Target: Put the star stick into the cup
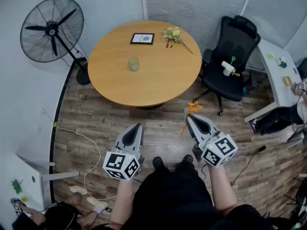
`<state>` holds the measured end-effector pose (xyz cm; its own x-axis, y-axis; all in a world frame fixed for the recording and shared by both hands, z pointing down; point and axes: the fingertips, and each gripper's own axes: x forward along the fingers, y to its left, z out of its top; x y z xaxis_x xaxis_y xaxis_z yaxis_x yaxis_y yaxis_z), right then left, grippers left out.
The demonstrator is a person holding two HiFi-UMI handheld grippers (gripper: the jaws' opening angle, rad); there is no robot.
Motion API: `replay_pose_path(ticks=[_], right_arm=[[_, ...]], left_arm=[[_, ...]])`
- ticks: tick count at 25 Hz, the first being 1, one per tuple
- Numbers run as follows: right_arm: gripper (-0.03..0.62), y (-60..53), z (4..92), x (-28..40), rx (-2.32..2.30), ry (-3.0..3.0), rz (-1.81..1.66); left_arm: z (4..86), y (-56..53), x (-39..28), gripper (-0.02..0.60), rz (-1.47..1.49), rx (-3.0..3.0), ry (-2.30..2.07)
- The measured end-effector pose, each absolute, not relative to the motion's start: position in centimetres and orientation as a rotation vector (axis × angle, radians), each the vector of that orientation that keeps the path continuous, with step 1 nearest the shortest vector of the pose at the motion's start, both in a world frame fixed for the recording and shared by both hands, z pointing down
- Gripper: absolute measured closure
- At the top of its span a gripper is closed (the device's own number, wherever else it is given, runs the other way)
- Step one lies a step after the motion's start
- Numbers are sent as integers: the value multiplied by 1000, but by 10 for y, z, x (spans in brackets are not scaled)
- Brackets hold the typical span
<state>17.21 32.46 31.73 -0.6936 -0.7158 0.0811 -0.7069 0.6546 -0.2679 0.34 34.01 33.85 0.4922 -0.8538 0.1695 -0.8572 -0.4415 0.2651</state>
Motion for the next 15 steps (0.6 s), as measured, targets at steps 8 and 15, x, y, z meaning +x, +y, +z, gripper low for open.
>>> replay_pose_path(ticks=[8,15], right_arm=[[583,318,310,157,-1197,2857,-396],[583,311,311,138,-1190,2866,-402]], left_arm=[[337,337,-12,583,16,2422,-1463],[339,332,-30,582,5,2407,-1473]])
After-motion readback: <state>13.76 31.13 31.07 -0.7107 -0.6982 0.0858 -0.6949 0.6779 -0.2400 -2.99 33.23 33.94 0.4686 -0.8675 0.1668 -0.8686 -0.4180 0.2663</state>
